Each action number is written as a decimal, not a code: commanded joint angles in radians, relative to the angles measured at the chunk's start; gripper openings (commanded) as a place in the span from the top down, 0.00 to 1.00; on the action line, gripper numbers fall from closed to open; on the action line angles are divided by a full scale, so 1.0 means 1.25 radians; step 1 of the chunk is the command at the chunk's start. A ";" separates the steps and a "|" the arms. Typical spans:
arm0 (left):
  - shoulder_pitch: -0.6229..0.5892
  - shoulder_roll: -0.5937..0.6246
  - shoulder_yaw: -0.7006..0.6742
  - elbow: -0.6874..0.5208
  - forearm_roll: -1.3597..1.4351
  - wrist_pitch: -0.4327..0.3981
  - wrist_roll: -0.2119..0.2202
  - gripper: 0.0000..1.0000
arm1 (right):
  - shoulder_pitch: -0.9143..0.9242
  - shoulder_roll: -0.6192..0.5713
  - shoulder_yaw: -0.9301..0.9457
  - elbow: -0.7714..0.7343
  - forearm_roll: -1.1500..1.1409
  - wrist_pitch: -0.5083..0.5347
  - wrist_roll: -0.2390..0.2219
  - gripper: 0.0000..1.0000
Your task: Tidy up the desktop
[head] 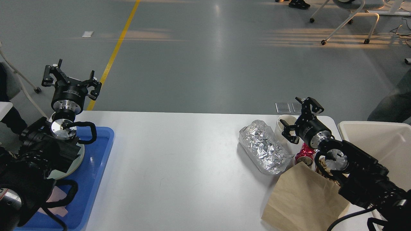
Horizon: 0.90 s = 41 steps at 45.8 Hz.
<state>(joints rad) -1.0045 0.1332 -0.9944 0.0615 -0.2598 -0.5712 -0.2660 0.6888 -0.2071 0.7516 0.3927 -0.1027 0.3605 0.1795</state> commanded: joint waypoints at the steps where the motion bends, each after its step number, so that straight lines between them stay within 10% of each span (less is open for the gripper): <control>1: -0.012 0.003 -0.002 0.000 0.002 0.002 -0.001 0.04 | 0.000 0.000 0.000 0.000 0.000 0.000 0.000 0.00; 18: 0.030 0.010 0.002 -0.015 0.007 -0.168 -0.001 0.04 | 0.000 0.000 0.000 0.000 0.000 0.000 0.000 0.00; 41: 0.081 -0.006 0.002 -0.016 0.007 -0.204 -0.002 0.04 | 0.000 0.000 0.000 0.000 0.000 0.000 0.000 0.00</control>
<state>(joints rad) -0.9171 0.1364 -0.9930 0.0432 -0.2500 -0.7991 -0.2685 0.6887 -0.2071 0.7516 0.3927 -0.1029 0.3605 0.1795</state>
